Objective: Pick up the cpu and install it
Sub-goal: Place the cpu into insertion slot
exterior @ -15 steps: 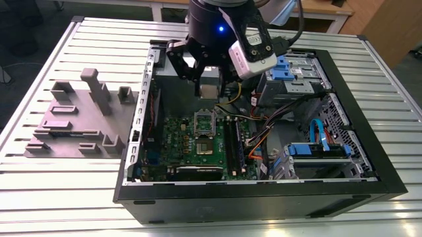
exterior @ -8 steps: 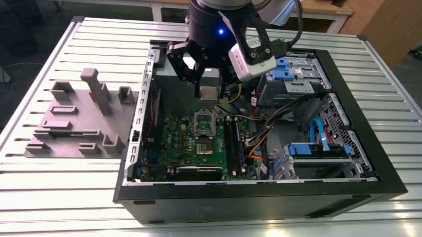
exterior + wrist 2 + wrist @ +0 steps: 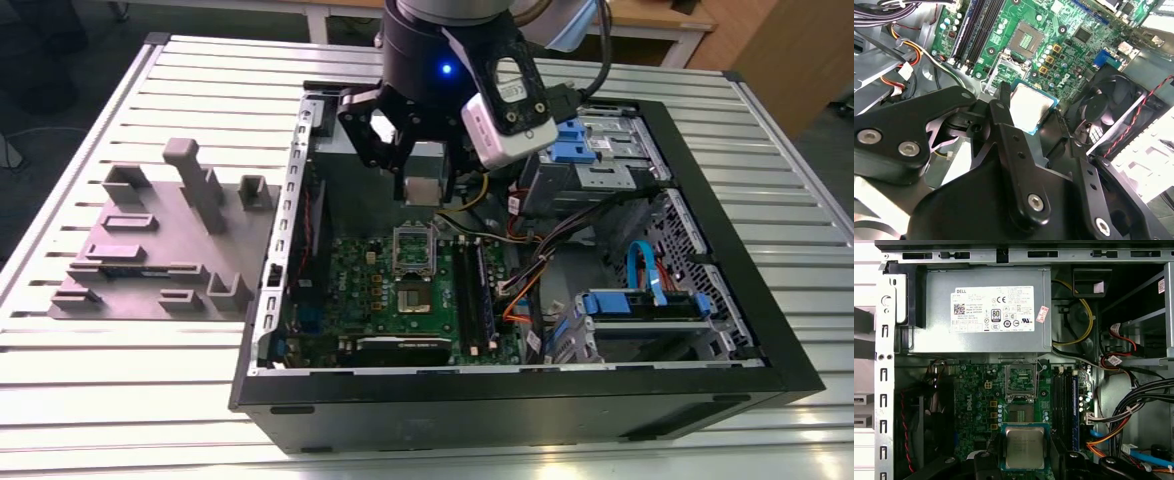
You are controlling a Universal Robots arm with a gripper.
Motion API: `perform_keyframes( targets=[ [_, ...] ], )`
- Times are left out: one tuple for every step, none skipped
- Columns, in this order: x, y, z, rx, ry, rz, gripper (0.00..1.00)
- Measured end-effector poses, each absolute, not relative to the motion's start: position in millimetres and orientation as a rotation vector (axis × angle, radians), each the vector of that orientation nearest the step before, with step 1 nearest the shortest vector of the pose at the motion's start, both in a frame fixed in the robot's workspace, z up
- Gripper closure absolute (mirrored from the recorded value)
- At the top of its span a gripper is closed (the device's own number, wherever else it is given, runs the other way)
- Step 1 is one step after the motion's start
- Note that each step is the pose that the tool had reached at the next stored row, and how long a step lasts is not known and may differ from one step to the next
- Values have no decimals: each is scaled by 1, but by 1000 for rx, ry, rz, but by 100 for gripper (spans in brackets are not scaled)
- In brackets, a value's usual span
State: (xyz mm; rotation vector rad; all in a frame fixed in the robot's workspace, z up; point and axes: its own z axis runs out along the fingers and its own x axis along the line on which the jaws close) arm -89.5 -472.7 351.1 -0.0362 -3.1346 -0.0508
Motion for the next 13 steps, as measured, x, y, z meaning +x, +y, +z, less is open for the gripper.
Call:
perform_keyframes(
  targets=[
    [-89, -473, 351, -36, -3135, -51, 53],
    [-88, -473, 350, -36, -3135, -51, 53],
    [-87, -473, 350, -36, -3135, -51, 53],
    [-87, -473, 349, -36, -3135, -51, 53],
    [-87, -473, 349, -36, -3135, -51, 53],
    [-87, -473, 348, -36, -3135, -51, 53],
    [-87, -473, 347, -36, -3135, -51, 53],
    [-87, -473, 345, -36, -3135, -51, 53],
    [-87, -473, 343, -36, -3135, -51, 53],
    [-87, -473, 341, -36, -3135, -51, 53],
    [-87, -473, 339, -36, -3135, -51, 53],
    [-87, -473, 338, -36, -3135, -51, 53],
    [-87, -473, 337, -36, -3135, -51, 53]
  ],
)
